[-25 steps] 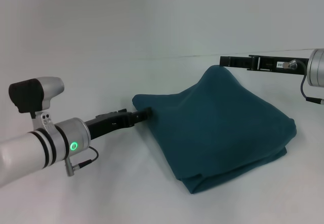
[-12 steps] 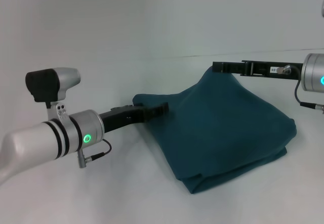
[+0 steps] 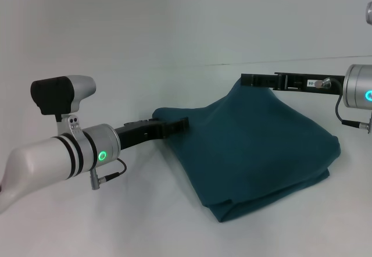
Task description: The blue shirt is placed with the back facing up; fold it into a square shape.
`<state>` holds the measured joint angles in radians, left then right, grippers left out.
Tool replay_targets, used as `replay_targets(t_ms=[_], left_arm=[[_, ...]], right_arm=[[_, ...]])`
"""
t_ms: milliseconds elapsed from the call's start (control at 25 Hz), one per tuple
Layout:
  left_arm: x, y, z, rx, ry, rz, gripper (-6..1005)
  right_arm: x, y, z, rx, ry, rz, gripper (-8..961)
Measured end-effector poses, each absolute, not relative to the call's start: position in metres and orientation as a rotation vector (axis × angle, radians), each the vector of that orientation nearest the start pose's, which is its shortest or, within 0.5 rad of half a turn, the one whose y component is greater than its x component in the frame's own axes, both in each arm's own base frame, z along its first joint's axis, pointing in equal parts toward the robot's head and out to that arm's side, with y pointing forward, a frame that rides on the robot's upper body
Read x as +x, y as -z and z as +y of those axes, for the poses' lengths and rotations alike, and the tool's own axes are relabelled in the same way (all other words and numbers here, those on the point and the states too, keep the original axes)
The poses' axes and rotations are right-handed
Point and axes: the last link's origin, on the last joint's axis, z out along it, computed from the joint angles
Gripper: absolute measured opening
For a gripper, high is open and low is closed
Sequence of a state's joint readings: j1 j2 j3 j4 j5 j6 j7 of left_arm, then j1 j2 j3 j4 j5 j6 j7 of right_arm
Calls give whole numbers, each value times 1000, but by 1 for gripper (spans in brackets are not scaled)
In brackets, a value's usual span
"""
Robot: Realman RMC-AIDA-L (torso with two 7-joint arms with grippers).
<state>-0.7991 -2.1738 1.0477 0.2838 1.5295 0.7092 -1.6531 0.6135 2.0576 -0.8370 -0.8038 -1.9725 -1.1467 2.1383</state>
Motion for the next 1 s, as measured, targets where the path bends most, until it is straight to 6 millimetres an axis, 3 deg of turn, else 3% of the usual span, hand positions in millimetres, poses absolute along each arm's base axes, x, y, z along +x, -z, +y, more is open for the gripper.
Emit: replay_targets(t_ms=[480, 840, 1000], left_arm=[[-206, 110, 410, -2264, 627, -1249, 903], [-209, 110, 412, -2255, 584, -1226, 856], [-207, 110, 413, -2266, 570, -1205, 682]], right_arm=[[240, -32, 412, -2241, -664, 1261, 765], [237, -30, 413, -2249, -666, 1250, 766], [236, -30, 413, -2250, -675, 1241, 766]])
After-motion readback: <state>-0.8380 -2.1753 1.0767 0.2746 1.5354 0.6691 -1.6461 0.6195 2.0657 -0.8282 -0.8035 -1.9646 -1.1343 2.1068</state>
